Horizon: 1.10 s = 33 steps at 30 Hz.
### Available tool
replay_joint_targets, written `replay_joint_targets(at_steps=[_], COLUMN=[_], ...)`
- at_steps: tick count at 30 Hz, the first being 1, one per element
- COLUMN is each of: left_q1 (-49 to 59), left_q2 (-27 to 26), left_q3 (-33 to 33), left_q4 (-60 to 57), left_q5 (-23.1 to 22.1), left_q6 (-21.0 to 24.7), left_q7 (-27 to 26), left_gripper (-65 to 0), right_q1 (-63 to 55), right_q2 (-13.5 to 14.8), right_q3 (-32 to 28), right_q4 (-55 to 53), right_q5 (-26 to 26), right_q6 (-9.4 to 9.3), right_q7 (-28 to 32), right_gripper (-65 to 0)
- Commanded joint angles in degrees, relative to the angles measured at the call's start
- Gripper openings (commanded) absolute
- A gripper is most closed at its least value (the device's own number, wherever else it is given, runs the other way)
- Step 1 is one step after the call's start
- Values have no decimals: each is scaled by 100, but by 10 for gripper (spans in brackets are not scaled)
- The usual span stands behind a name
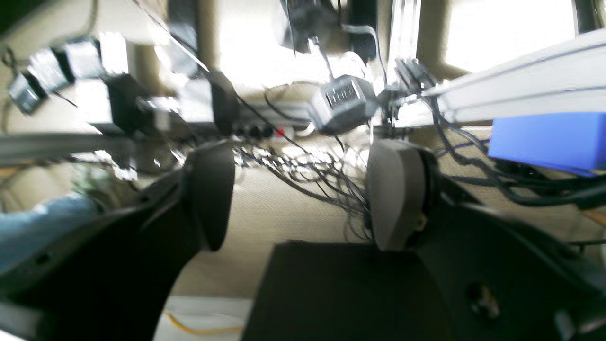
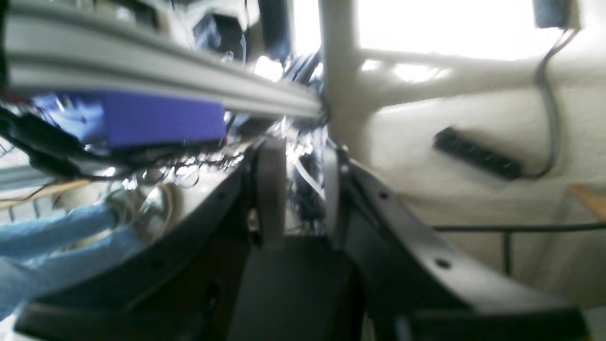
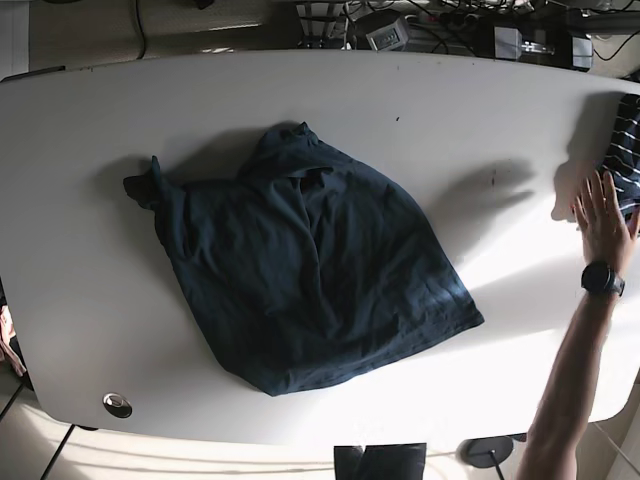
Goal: Fold the T-shirt properly
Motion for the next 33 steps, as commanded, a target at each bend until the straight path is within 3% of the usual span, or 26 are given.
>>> replay_joint_targets(at_steps=[1,6,16,21,24,27,31,33], left_q1=[395,984,1072,114,-546,-924,-1689,-2049], left_q2=[83,215,285,294,294,285,267,259], left_q3=[-4,-13,-13,-30,-39,-39,-48,-48], left_q4=[593,1807,3345,3371,3354,3345,3345,3345], left_q5=[-22,-22,-40,-40,-31,-5,-13,4], left_q6=[-16,-16,-16,-7,-7,-7,-7,-7], left_q7=[-118,-118,-135,-118,-100,-48,919,1333], left_gripper=[-249,-249,-247,-242,-240,-240,-240,-240], right_q1=[-392,-928,-1719,-1288,-611,-58,804,1094], right_q2=[59,77,6,-275,-293,-293,-293,-266], right_q3=[15,77,1114,1474,1457,1448,1466,1466], right_q4=[241,927,3107,3757,3995,4030,4030,4065], right_q5=[29,29,38,38,21,21,12,3], right_q6=[63,63,63,72,89,89,116,116], right_q7=[94,111,111,76,67,-311,-1163,-1489], right_gripper=[-520,-520,-520,-520,-514,-512,-509,-444])
